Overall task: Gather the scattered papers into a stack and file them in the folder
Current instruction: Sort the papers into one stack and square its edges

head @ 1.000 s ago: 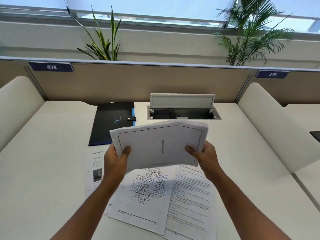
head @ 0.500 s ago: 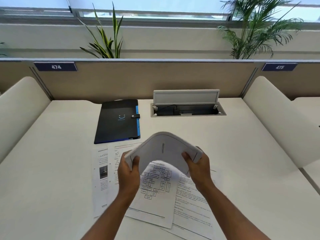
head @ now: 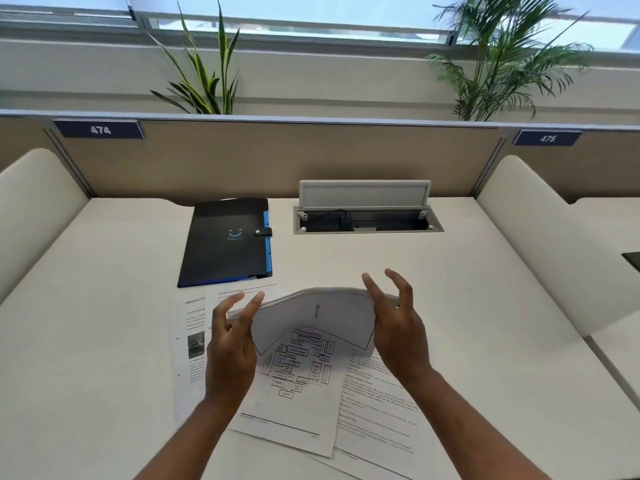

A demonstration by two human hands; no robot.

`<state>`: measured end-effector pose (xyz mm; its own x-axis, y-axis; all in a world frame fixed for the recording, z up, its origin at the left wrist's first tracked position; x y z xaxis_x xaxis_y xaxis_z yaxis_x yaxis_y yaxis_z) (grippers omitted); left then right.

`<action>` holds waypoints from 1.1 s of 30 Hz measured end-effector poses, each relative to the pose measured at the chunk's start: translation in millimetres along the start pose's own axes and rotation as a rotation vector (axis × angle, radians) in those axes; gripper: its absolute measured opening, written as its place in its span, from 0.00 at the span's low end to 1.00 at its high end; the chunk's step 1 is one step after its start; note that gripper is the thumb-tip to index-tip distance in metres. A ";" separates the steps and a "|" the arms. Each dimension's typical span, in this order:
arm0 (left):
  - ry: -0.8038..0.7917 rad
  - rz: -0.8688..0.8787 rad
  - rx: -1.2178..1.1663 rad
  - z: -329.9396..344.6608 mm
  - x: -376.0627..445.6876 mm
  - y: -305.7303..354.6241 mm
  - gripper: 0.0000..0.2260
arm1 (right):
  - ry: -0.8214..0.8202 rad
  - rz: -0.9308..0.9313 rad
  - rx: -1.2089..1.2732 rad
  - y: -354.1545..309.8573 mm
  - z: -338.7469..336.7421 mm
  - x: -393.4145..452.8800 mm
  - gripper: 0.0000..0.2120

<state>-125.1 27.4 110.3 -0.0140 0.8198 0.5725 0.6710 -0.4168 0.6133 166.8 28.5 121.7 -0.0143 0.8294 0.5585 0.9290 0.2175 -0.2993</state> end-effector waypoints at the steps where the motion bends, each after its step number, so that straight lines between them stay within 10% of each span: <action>1: 0.007 -0.002 0.001 0.0 0.8 -0.4 0.21 | -0.004 0.001 0.005 -0.1 0.4 -0.3 0.42; 6: 0.002 -0.027 -0.019 1.7 5.1 -5.3 0.27 | 0.050 -0.027 0.084 -0.9 -1.7 2.3 0.42; 9: 0.017 -0.303 -0.277 5.9 1.8 -23.6 0.34 | 0.146 0.268 0.518 19.4 -0.1 -1.7 0.41; 12: -0.009 -0.584 -0.405 22.7 -2.8 -41.2 0.20 | -0.117 0.657 0.914 34.0 35.0 -13.2 0.28; 16: -0.030 -0.705 -0.348 35.0 -0.3 -44.3 0.13 | -0.114 0.772 0.916 30.3 46.3 -11.9 0.08; 33: -0.013 -0.703 -0.303 33.2 -11.1 -26.9 0.22 | -0.065 0.818 0.924 32.1 46.7 -36.2 0.10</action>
<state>-118.4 42.5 69.4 -0.3524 0.9357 -0.0131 0.2746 0.1168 0.9544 179.8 29.5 55.8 0.4049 0.9107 -0.0816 0.0645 -0.1175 -0.9910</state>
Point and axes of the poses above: each hand's wrist, its own x-axis towards the middle knuckle, its own z-axis out of the palm, y = z × x, the point moved 6 cm from there along x, towards the middle knuckle
